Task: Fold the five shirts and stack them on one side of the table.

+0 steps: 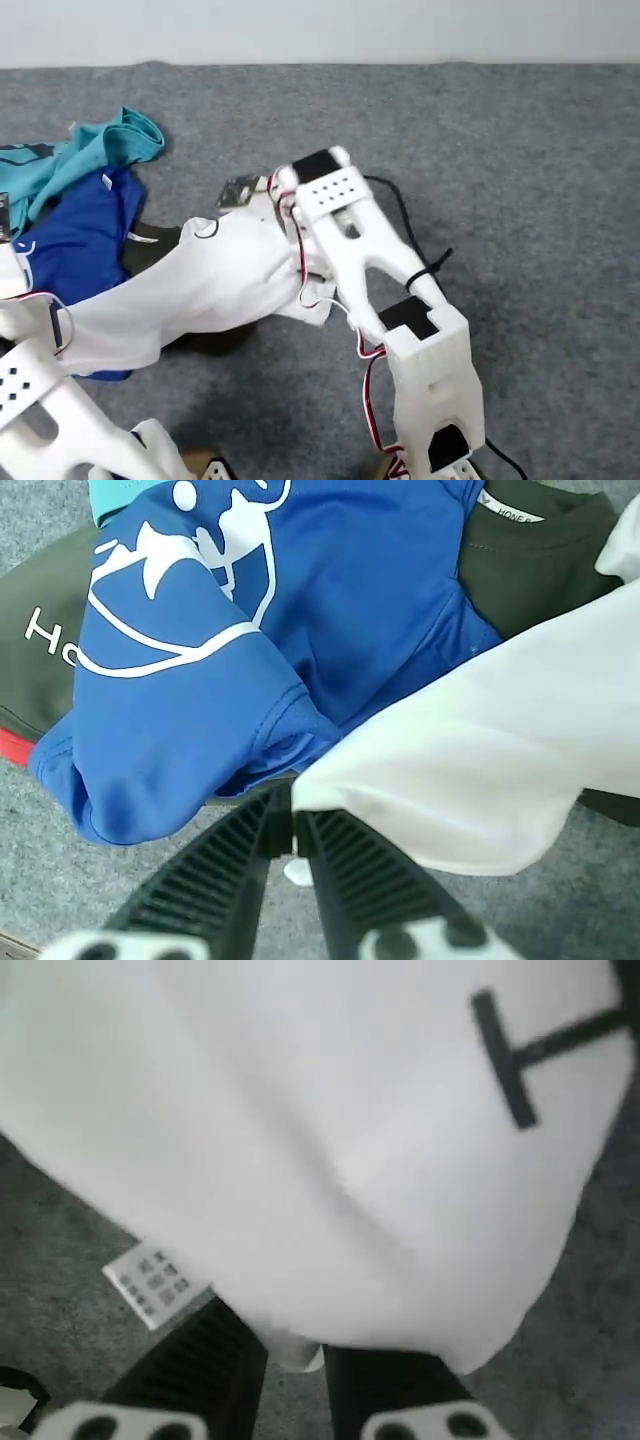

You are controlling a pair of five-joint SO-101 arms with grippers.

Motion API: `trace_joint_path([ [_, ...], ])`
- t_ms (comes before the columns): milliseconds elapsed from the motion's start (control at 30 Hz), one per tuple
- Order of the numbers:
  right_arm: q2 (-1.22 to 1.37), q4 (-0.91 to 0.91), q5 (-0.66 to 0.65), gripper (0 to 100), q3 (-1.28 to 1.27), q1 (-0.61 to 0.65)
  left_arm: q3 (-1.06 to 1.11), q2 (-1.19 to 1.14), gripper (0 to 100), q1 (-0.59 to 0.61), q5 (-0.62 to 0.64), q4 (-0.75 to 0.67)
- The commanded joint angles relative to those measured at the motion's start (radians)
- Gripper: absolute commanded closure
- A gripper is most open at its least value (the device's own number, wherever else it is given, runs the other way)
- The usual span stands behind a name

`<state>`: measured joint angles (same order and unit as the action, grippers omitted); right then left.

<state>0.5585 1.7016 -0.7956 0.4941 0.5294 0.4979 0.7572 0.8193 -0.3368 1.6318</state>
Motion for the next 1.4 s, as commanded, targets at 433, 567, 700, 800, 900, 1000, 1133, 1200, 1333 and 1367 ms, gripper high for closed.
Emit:
trace_joint_path([
  [433,-0.499,0.096,-0.011,98.8,0.150,-0.102,-0.217,0.021,99,-0.061,-0.008,0.084],
  [567,-0.545,0.094,-0.012,98.6,0.052,-0.096,-0.325,0.025,99,-0.129,-0.003,0.123],
  [700,-0.498,0.091,-0.012,98.4,-0.137,-0.062,-0.366,0.061,99,-0.137,-0.003,0.123],
  [800,-0.420,0.070,-0.006,98.2,-0.207,-0.039,-0.337,0.072,99,-0.133,-0.009,0.123],
  [900,-0.366,0.059,0.023,92.4,-0.204,-0.039,-0.294,0.077,99,-0.132,-0.009,0.123],
  [1000,-0.367,0.073,0.058,82.7,-0.183,-0.045,-0.275,0.077,99,-0.130,-0.011,0.123],
  [1133,-0.423,0.088,0.058,77.1,-0.169,-0.070,-0.259,0.077,99,-0.130,-0.011,0.121],
  [1200,-0.455,0.090,0.058,77.2,-0.169,-0.082,-0.242,0.077,99,-0.130,-0.012,0.121],
  [1333,-0.467,0.090,0.041,77.2,-0.169,-0.085,-0.193,0.077,99,-0.130,-0.012,0.120],
  [1367,-0.461,0.088,0.038,77.2,-0.169,-0.082,-0.182,0.077,99,-0.132,-0.011,0.118],
])
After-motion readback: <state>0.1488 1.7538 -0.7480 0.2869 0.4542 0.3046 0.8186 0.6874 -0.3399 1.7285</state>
